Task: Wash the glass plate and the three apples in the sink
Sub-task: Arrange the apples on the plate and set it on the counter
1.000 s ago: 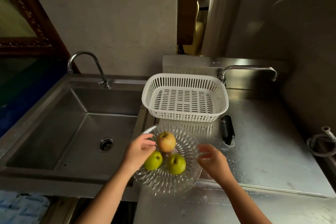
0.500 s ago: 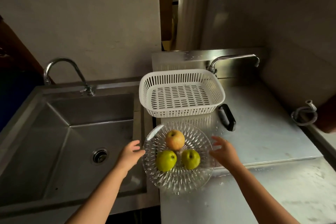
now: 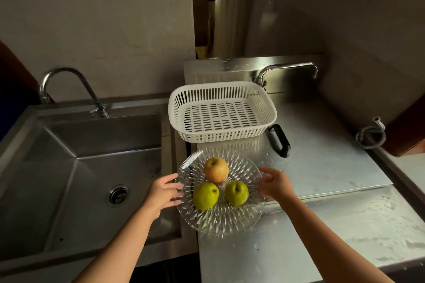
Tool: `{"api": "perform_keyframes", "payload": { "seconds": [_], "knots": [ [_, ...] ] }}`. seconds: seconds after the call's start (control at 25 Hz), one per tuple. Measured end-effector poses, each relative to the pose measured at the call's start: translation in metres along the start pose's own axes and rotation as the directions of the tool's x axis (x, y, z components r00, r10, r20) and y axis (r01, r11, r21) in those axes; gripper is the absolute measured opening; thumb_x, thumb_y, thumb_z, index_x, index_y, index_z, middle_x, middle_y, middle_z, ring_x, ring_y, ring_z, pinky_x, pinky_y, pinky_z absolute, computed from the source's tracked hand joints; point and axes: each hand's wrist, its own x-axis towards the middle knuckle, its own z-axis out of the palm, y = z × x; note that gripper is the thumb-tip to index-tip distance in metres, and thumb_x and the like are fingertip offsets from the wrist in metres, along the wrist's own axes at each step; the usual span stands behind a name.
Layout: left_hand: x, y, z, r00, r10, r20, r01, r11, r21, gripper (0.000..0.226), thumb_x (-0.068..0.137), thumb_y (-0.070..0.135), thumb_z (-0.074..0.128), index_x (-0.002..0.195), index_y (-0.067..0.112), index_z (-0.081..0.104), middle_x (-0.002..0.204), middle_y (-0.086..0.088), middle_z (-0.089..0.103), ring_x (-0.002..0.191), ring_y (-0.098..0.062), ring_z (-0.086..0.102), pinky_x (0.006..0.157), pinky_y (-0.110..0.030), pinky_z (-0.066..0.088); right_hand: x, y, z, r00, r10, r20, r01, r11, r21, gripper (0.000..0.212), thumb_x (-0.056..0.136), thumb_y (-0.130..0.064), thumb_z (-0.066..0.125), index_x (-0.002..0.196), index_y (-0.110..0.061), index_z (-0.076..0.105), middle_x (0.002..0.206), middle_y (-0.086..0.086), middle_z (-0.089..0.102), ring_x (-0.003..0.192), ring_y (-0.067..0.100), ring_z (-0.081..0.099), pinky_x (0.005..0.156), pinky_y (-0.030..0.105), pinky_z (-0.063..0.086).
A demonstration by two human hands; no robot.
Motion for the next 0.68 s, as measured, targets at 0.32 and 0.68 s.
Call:
{"api": "perform_keyframes", "payload": {
  "seconds": [0.32,0.68],
  "knots": [
    [-0.018,0.041,-0.011,0.992,0.104,0.072,-0.100,0.993,-0.057,0.052,0.085,-0.011,0.049,0.133,0.009,0.045,0.099,-0.008,0.067,0.080,-0.023,0.068,0.059,-0.027,0.059,-0.011,-0.038,-0.050,0.988,-0.028,0.152,-0.015,0.962,0.272,0.059,0.074,0.021,0.055,0.126,-0.007,0.053,0.088,0.008,0.063,0.074,0.022,0.063,0.073,0.038,0.057],
    [-0.023,0.092,-0.021,0.978,0.179,0.108,-0.169,0.981,-0.093,0.049,0.085,-0.010,0.050,0.129,0.011,0.048,0.099,-0.009,0.070,0.072,-0.018,0.072,0.058,-0.027,0.059,-0.006,-0.085,-0.087,0.979,-0.107,0.172,0.038,0.932,0.361,0.060,0.074,0.023,0.055,0.125,-0.009,0.054,0.092,0.009,0.061,0.072,0.022,0.064,0.064,0.032,0.060]
  ]
}}
